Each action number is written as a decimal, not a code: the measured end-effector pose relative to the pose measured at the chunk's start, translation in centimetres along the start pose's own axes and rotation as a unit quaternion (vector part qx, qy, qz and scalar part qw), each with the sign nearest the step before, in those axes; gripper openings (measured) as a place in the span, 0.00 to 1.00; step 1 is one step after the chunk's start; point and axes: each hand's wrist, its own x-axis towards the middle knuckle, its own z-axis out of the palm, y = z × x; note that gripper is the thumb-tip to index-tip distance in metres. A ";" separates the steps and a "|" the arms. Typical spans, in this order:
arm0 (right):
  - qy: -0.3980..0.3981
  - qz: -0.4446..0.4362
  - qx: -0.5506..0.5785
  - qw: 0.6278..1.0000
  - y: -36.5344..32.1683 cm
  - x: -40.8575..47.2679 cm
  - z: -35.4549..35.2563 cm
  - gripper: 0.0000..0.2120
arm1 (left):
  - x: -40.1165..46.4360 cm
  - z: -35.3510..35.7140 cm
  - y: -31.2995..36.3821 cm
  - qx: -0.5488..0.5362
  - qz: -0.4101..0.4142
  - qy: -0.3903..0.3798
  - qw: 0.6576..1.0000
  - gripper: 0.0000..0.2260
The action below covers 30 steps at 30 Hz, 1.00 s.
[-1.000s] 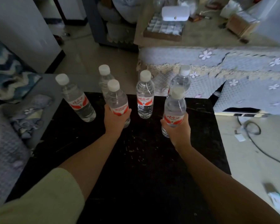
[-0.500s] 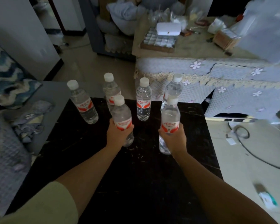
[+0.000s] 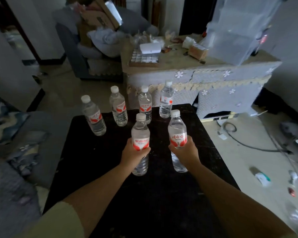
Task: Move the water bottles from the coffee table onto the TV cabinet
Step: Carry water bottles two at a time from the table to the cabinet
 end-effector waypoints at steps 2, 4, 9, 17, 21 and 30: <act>0.029 0.007 0.002 1.000 0.2 -2.1 -1.0 0.32 | -1.3 -0.4 0.8 0.017 0.023 -0.039 0.999 0.26; 0.051 0.024 0.001 0.998 0.5 -3.9 -2.0 0.32 | -2.4 -0.3 1.6 0.038 0.037 -0.068 0.996 0.26; 0.114 0.053 0.009 0.992 1.8 -8.9 -5.5 0.31 | -5.5 1.8 3.6 0.076 0.079 -0.153 0.982 0.26; 0.256 0.103 0.010 0.961 5.5 -16.8 -15.0 0.30 | -12.0 9.8 7.4 0.114 0.181 -0.288 0.933 0.27; 0.326 0.135 0.003 0.936 8.3 -22.3 -19.6 0.31 | -16.8 14.6 8.8 0.124 0.215 -0.351 0.903 0.25; 0.471 0.233 0.005 0.851 15.6 -39.1 -28.4 0.31 | -32.7 24.5 10.0 0.151 0.308 -0.507 0.791 0.24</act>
